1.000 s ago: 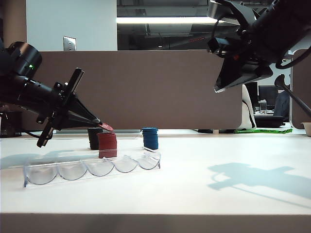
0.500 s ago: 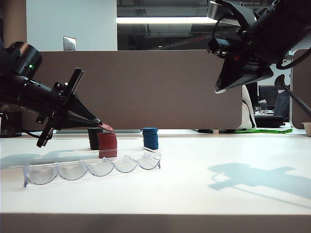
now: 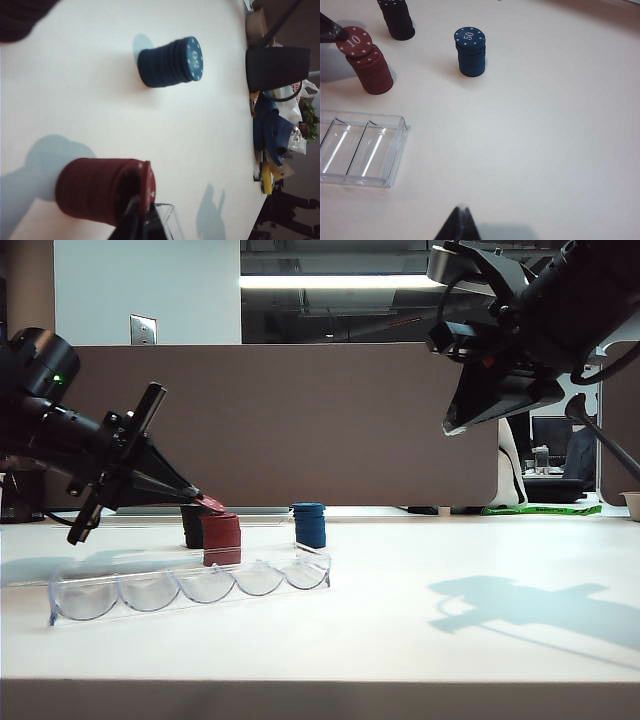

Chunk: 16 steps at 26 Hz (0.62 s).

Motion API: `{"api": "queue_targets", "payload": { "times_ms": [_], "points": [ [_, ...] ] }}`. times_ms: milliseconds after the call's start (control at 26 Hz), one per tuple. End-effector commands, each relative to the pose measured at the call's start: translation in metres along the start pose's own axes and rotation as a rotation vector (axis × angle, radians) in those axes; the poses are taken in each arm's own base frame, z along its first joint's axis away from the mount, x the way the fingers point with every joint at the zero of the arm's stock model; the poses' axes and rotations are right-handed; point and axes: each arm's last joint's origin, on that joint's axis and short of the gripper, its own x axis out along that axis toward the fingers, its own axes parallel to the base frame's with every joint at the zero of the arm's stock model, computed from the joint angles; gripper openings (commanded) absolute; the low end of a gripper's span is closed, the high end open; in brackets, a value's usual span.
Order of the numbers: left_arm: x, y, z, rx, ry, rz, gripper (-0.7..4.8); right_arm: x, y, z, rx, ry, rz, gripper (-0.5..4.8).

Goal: Pick up the chip in the box and place it on the pile of chips with the same color.

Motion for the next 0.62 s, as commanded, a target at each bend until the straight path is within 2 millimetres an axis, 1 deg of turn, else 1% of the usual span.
{"api": "queue_targets", "payload": {
  "times_ms": [38, 615],
  "points": [
    [-0.0045, 0.0011, 0.0024, 0.004, 0.001, -0.015, -0.05, -0.0009, -0.0001, 0.0022, -0.003, -0.013, -0.001, -0.06],
    [0.0005, -0.0028, -0.0007, 0.013, 0.018, -0.026, -0.05, -0.0009, -0.0001, 0.0023, -0.003, -0.013, -0.001, -0.06]
  ]
}}
